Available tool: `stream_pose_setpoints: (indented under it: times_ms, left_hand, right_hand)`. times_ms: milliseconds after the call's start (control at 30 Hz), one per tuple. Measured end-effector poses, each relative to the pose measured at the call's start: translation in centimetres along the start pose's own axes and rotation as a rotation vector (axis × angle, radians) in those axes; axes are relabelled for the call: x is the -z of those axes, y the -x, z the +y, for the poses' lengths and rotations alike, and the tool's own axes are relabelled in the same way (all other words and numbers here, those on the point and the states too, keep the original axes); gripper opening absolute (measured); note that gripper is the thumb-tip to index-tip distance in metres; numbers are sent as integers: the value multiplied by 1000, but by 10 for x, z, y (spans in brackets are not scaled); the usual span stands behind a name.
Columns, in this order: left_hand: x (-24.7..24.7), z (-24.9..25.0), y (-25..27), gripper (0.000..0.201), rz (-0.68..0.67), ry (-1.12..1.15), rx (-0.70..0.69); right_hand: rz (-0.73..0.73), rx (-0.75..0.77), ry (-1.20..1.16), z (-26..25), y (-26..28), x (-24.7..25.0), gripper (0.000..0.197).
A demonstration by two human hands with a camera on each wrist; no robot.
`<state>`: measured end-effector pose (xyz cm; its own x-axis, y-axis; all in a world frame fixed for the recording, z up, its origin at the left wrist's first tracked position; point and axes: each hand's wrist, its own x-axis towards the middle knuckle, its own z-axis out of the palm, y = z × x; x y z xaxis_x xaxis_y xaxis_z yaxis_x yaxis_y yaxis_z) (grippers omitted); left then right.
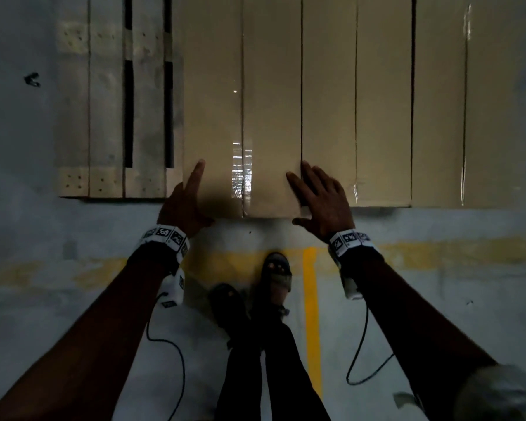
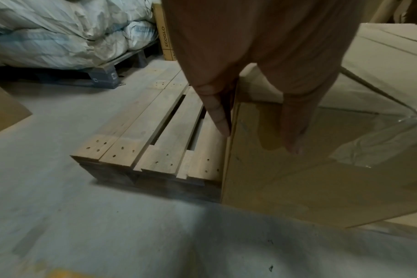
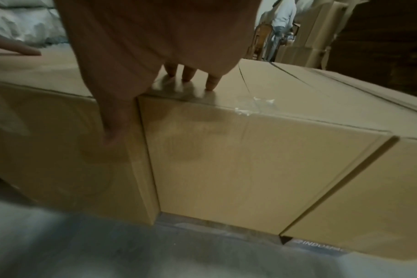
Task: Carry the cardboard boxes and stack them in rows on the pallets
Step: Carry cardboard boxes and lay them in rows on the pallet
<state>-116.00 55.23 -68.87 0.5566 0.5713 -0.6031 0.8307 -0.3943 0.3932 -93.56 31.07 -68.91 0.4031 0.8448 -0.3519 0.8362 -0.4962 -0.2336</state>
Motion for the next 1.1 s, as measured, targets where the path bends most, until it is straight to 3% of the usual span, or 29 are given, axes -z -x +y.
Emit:
stream_pose_setpoints:
  times_ms: [1100]
  left_hand:
    - [17,7,-15,142,16,19,8]
  right_hand:
    - [126,17,37,1,-9,-3,94]
